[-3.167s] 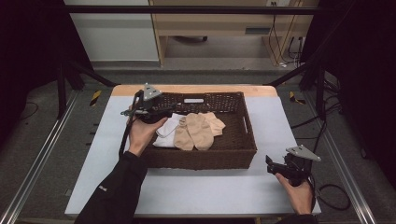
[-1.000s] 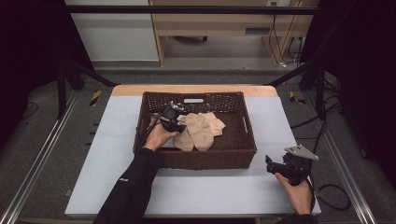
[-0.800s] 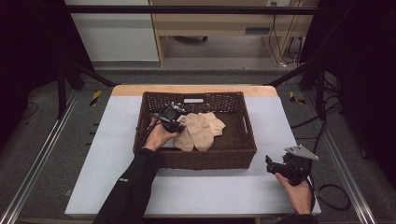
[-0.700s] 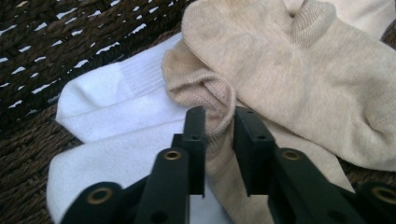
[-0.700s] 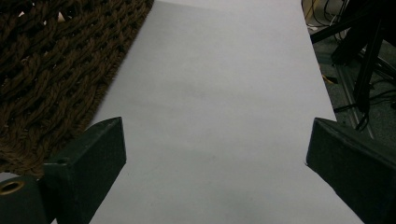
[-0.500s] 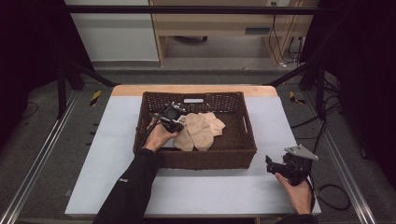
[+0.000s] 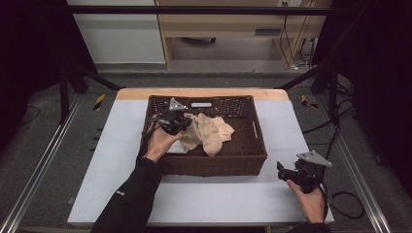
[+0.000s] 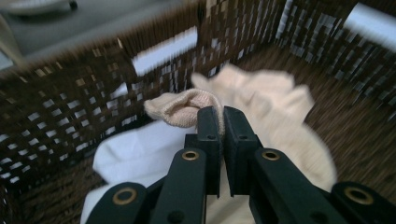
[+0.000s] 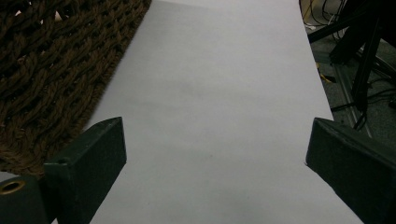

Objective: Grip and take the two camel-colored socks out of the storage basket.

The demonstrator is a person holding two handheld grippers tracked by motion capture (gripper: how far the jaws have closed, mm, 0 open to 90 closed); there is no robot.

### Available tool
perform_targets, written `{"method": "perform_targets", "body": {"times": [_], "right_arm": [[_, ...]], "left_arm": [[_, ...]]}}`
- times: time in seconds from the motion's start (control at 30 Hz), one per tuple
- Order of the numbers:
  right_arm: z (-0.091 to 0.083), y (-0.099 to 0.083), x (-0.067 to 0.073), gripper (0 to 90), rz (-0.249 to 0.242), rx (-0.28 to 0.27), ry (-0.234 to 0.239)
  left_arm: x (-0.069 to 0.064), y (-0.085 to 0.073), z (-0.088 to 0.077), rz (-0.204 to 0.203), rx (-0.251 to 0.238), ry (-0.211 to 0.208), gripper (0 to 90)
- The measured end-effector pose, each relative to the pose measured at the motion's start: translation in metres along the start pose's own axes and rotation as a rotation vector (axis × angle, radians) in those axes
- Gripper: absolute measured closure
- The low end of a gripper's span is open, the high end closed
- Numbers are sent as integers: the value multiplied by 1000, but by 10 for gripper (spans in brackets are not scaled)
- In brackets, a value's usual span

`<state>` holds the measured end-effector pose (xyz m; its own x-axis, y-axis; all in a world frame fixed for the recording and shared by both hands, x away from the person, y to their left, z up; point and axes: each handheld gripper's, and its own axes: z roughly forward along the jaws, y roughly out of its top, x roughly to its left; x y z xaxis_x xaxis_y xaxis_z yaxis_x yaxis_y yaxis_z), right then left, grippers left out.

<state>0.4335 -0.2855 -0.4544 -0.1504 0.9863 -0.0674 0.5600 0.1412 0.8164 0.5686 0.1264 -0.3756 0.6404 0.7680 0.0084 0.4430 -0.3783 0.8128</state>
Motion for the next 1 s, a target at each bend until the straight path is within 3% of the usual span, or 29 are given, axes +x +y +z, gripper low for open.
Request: {"method": "perform_targets", "body": {"times": [0.2,0.4,1.0], "right_arm": [[0,0,0,52,2,1,0],[0,0,-1,52,10,4,-3],[-2,0,-2,54,15,1,-5]], "left_arm": [[0,8,-31,-39,-141,20,855],[-1,11,-55,-49,-226,18,855],[-28,10,-116,-50,-396,-35,855]]}}
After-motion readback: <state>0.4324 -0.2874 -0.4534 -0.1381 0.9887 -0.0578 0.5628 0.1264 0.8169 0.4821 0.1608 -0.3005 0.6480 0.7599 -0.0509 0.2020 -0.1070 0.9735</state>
